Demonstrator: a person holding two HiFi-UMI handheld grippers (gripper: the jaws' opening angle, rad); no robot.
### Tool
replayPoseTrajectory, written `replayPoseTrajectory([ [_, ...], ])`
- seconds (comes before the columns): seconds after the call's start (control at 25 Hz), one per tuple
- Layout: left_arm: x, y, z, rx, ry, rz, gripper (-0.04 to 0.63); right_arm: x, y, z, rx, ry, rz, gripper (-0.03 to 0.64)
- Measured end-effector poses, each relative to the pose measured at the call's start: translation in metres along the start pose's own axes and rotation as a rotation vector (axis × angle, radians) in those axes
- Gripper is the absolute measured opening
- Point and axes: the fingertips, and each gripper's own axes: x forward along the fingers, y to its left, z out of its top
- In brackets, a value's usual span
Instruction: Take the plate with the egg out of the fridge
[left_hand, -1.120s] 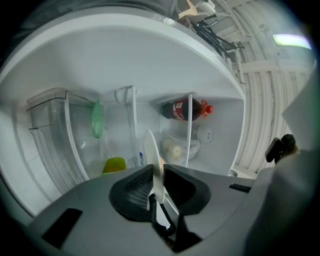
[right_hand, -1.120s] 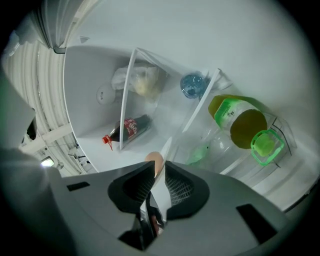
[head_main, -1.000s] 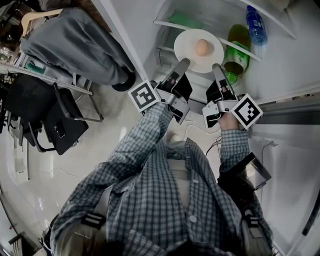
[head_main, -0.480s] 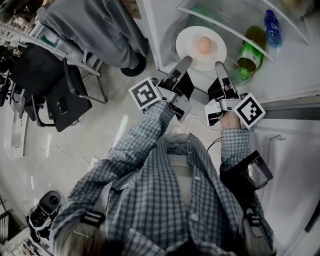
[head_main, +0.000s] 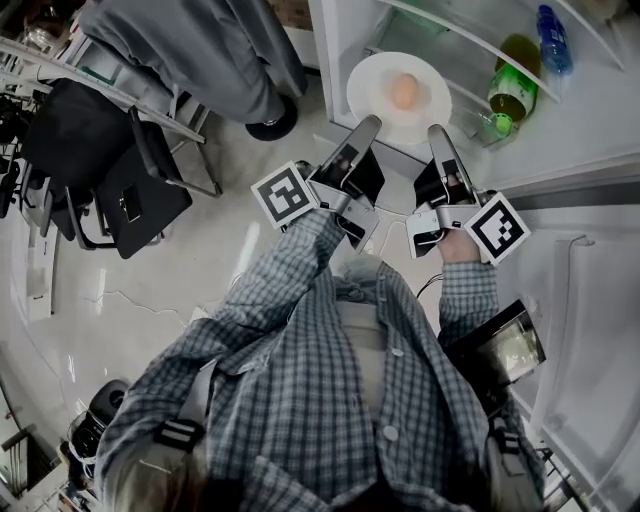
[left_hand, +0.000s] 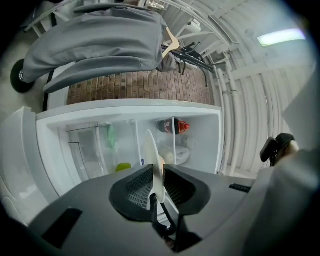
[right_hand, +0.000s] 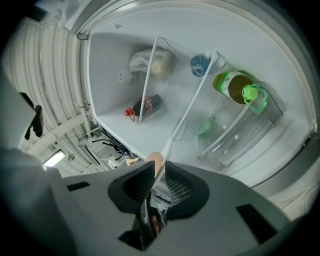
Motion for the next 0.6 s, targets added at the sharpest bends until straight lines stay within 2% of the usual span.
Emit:
replayPoseTrajectory([
  [0.16,-0.029,-0.012,0.004,0.022,0.039,0.005,0.071,-0.010,0.016,-0.026,-0.003,-0.006,-0.010,0.069],
  [0.6,-0.117,-0.028,0.010,0.011,0.070,0.017,0.071,-0.041,0.051,-0.105,-0.011,-0.023,-0.036,0.069],
])
